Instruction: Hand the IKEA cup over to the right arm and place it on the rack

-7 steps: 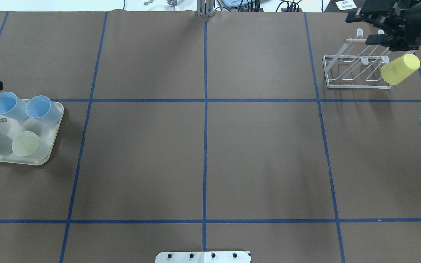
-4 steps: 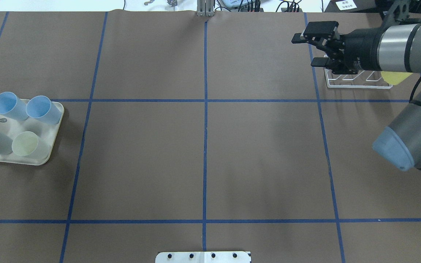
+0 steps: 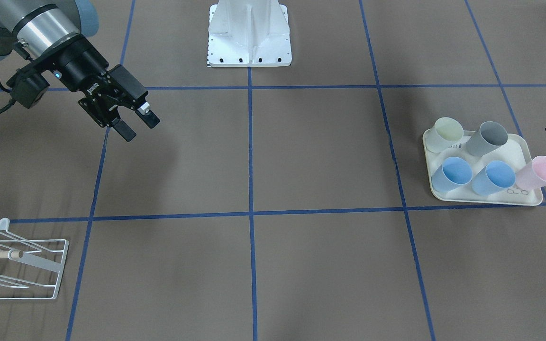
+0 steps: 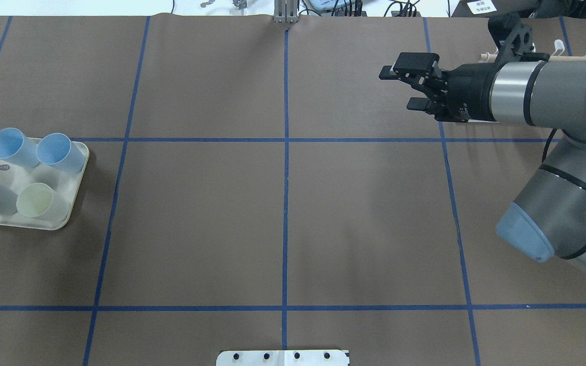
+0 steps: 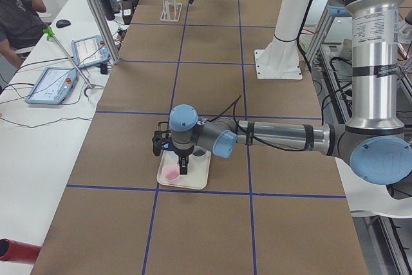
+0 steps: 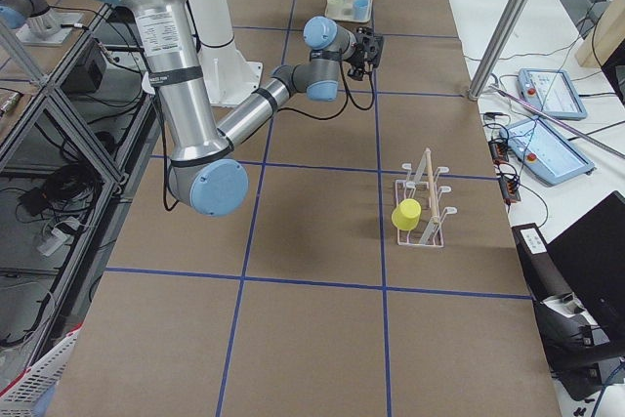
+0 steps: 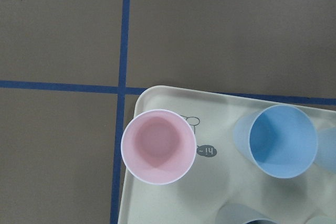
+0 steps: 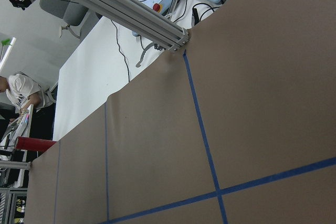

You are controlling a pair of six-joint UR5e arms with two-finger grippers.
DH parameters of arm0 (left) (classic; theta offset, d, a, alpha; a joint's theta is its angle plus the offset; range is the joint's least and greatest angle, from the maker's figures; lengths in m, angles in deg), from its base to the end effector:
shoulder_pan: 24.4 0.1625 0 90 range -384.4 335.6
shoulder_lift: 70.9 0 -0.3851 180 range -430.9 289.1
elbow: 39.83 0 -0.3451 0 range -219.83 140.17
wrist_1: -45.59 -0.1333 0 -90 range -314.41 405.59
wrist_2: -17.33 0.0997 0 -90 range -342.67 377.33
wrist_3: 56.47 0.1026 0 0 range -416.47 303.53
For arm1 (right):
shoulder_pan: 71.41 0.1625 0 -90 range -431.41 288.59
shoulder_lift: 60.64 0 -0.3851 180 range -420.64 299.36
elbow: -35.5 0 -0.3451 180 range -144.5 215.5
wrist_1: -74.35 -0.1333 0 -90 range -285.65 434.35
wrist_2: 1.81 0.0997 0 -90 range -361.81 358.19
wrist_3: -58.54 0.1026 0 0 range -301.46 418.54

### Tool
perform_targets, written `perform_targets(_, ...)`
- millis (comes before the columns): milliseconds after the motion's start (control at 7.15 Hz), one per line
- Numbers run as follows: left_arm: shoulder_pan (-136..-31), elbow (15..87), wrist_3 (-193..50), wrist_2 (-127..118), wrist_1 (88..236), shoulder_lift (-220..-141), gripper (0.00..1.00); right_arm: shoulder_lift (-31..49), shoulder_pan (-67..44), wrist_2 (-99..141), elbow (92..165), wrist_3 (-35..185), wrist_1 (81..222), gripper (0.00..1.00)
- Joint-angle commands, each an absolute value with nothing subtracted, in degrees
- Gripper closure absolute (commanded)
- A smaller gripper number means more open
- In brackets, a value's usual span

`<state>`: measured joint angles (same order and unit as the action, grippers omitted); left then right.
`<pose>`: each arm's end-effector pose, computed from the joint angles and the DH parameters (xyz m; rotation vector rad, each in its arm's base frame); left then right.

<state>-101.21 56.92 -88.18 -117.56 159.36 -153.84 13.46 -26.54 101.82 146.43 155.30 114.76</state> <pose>0.0361 -0.4210 0.5735 0.0638 0.8618 -0.1425 -0.2685 -0.4212 0.2327 0.3139 -1.5020 0.5419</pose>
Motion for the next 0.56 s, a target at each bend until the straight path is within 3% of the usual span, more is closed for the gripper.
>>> perform_targets(0, -93.0, 56.8, -103.4, -113.7, 173.0, -149.6, 0.00, 13.5, -27.5, 100.8, 146.2, 155.4, 114.1, 0.01)
perform_targets(420, -88.1, 56.8, -104.5, -112.0, 173.7, -149.0, 0.01, 13.5, -27.5, 100.8, 146.3, 155.5, 114.1, 0.01)
